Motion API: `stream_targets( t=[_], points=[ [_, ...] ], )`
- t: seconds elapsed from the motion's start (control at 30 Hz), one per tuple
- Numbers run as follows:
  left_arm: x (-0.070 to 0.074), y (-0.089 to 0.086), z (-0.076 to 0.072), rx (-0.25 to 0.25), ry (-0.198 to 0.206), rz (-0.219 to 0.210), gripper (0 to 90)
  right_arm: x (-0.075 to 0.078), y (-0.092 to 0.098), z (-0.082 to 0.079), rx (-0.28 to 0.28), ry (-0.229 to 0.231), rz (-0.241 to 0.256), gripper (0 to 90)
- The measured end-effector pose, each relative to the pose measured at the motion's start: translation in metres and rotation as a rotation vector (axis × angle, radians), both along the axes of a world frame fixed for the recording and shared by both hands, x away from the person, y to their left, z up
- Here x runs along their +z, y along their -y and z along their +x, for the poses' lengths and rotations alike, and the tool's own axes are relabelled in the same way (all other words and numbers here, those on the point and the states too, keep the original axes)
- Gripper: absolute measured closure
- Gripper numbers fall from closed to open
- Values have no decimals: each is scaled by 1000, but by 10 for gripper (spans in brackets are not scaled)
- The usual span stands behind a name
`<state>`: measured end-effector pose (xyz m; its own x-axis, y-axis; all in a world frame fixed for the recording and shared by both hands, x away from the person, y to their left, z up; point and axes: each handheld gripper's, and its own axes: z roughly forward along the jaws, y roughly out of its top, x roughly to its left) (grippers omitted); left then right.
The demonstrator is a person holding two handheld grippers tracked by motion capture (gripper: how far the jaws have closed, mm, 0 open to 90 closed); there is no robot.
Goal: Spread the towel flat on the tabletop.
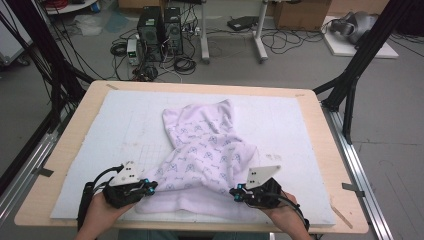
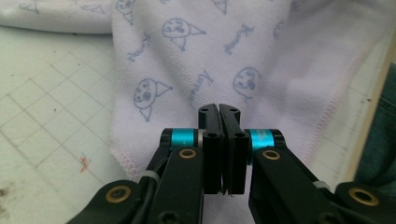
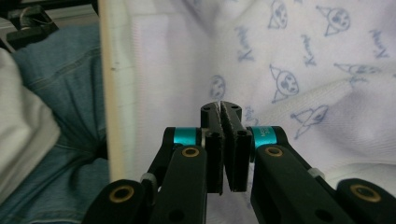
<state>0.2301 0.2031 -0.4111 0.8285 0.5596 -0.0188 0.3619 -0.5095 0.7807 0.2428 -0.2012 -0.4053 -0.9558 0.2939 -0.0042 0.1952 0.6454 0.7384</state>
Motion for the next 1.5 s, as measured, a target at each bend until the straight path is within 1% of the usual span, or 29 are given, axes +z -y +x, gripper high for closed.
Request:
stream_targets(
  t=[0.1, 0.2, 0.23, 0.27, 0.3, 0.33, 0.37, 0.43, 0.47, 0.53, 0.6, 0.67, 0.73, 0.77, 0.8, 0.83, 0.87, 0.9, 0.97, 1.0, 1.1, 1.13, 1.2, 1.3, 1.37, 1.4, 1.43, 1.47, 1.5],
  points=[
    [9, -2, -12, -12, 12, 4, 877, 12, 5, -14, 28, 6, 32, 881],
    [23, -2, -26, -45, 26, -6, 876, 26, 8, -24, 81, 7, 62, 878],
    [26, -1, -29, -60, 22, -16, 873, 31, 8, -27, 94, 12, 65, 870],
    [28, -1, -31, -70, 11, -19, 858, 34, 9, -29, 95, 18, 71, 827],
    [29, 0, -30, -66, 3, -20, 783, 37, 9, -29, 83, 28, 78, 795],
    [28, 0, -27, -59, 9, -16, 674, 39, 9, -27, 71, 38, 78, 771],
    [26, 1, -24, -50, 10, -15, 644, 40, 8, -24, 52, 52, 71, 762],
    [20, 2, -14, -28, 9, -20, 606, 35, 6, -14, 22, 52, 42, 758],
    [16, 3, -8, -24, 14, -17, 604, 30, 5, -9, 10, 51, 24, 743],
    [7, 6, 3, -11, 3, -26, 597, 16, 1, 2, -10, 34, -16, 710],
    [-4, 10, 14, -6, -6, 5, 594, 0, -2, 13, -15, 11, -45, 684],
    [-15, 12, 25, 1, -25, 40, 592, -13, -5, 20, -35, -6, -82, 654],
    [-25, 14, 32, 6, -64, 63, 594, -23, -8, 25, -40, -27, -104, 650],
    [-29, 15, 33, -1, -64, 78, 625, -27, -10, 26, -39, -34, -120, 660],
    [-29, 15, 32, -6, -52, 66, 645, -30, -12, 26, -36, -37, -120, 692],
    [-29, 14, 32, -10, -63, 56, 724, -31, -11, 26, -33, -42, -104, 729],
    [-28, 14, 31, -15, -68, 59, 793, -31, -12, 25, -31, -44, -97, 804],
    [-28, 15, 29, -5, -61, 66, 823, -31, -12, 24, -15, -57, -88, 870],
    [-24, 16, 22, 3, -34, 92, 845, -31, -13, 21, 5, -46, -96, 881],
    [-21, 15, 18, 6, -26, 81, 847, -29, -13, 19, 21, -63, -91, 882],
    [-10, 9, 3, 12, -8, 53, 850, -19, -13, 7, 56, -47, -57, 883],
    [-4, 7, -5, 11, -13, 48, 850, -15, -13, 3, 65, -43, -49, 882],
    [6, 6, -19, 6, -4, 69, 849, -2, -12, -8, 97, -34, -28, 883],
    [23, 3, -39, -11, 0, 63, 850, 19, -11, -22, 129, -17, 17, 883],
    [37, 2, -54, -28, -3, 28, 848, 32, -10, -33, 146, -5, 30, 883],
    [43, 1, -60, -49, 0, 11, 844, 39, -9, -37, 157, 9, 41, 882],
    [48, 0, -65, -61, 6, 0, 828, 45, -7, -42, 161, 14, 58, 876],
    [51, 0, -67, -60, 18, -5, 766, 49, -5, -44, 165, 23, 81, 831],
    [52, 0, -66, -59, 37, 1, 667, 52, -3, -44, 151, 31, 106, 766]
  ],
)
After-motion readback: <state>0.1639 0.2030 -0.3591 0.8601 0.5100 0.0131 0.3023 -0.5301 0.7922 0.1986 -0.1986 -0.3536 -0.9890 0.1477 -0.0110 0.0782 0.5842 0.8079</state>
